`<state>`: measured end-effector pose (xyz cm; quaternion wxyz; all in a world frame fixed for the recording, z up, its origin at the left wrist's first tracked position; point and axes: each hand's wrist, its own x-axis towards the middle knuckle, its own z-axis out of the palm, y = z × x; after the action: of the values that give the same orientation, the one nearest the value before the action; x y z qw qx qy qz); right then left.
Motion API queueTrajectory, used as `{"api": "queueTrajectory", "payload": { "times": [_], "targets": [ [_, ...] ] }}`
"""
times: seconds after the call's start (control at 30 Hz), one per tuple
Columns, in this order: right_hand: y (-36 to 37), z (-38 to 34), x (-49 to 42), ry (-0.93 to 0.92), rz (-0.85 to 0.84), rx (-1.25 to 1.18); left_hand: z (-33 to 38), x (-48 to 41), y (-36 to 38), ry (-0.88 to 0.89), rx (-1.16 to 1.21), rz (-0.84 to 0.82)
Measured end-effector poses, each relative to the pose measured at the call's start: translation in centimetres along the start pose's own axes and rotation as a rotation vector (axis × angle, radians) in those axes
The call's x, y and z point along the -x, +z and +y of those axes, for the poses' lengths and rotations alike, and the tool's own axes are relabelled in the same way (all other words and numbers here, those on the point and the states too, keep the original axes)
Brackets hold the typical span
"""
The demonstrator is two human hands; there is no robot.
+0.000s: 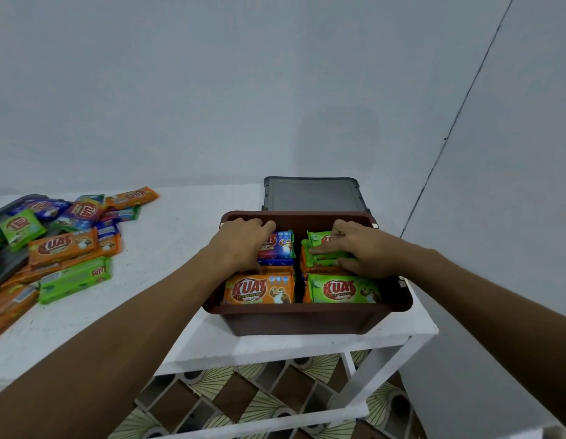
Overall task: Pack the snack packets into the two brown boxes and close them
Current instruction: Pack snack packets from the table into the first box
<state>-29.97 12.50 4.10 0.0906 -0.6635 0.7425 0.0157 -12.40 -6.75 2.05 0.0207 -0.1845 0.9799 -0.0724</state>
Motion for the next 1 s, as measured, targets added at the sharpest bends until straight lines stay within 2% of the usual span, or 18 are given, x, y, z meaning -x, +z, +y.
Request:
{"api": "queueTrajectory", "payload": {
  "times": [0.13,0.27,0.4,0.47,0.53,0.6,0.67,0.73,0.93,1.0],
  "targets": [
    [1.4,0.6,1.1,0.033,0.196,-0.024,0.3,0.3,0.3,-0.004,0.006,0.038],
    [1.7,0.2,1.0,0.063,0.292,-0.102,0.0,0.7,-0.1,0.044,0.058,0.026],
    [1.6,0.3,1.4,0.062,0.331,-0.187,-0.3,1.4,-1.2,0.095,0.475,0.11],
    [1.4,0.1,1.4,0.047,0.319,-0.195,-0.5,1.9,-1.3,0.13,0.612,0.127],
    [1.3,0.0,1.4,0.046,0.293,-0.173,-0.3,2.0,-1.4,0.22,0.622,0.028],
    [1.2,0.1,1.3,0.045,0.285,-0.155,0.4,2.0,-1.6,0.299,0.623,-0.162],
    [1.2,0.2,1.3,0.04,0.288,-0.151,1.3,1.9,-1.9,0.307,0.647,-0.373],
    [1.3,0.3,1.3,0.026,0.279,-0.122,1.9,1.7,-1.9,0.293,0.658,-0.504],
    [1.2,0.4,1.0,-0.065,0.152,0.061,1.6,1.7,-2.2,0.276,0.57,-0.562],
    [1.0,0.1,1.0,-0.081,0.125,0.021,1.5,1.9,-2.2,0.3,0.591,-0.49]
  ]
}}
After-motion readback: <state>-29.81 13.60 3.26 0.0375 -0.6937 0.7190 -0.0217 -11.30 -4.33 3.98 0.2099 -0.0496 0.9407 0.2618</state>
